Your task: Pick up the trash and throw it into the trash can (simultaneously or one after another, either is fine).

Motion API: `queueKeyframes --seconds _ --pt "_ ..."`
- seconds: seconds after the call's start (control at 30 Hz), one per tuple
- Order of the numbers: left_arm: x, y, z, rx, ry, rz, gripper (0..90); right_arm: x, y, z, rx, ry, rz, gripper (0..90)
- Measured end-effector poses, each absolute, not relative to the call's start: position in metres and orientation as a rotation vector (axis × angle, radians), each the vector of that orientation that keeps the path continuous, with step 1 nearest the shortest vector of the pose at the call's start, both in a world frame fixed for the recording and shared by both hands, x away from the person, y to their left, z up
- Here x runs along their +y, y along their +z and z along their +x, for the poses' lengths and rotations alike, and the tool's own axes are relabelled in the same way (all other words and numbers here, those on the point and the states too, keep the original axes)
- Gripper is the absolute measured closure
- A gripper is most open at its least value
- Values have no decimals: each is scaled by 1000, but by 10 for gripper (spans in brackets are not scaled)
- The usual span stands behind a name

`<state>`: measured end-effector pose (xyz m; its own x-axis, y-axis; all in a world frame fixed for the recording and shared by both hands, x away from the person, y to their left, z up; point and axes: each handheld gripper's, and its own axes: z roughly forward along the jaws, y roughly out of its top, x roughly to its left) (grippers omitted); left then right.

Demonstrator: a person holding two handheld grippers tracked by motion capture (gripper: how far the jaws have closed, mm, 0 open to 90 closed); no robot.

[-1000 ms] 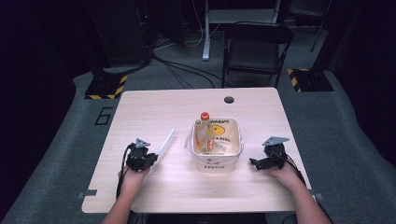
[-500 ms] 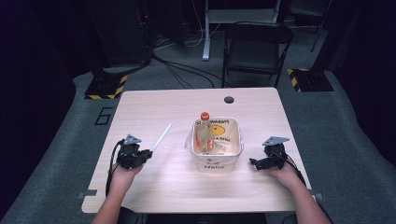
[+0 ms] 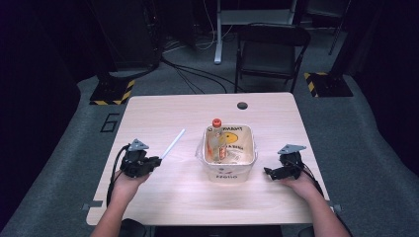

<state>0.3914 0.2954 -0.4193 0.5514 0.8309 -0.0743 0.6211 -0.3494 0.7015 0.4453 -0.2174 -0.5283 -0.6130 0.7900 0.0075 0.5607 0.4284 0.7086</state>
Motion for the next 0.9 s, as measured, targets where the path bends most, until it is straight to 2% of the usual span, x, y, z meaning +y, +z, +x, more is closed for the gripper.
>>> queueKeyframes --seconds 0.9 --pt "282 -375 368 1000 389 2177 796 -217 -528 445 2358 985 1164 0"
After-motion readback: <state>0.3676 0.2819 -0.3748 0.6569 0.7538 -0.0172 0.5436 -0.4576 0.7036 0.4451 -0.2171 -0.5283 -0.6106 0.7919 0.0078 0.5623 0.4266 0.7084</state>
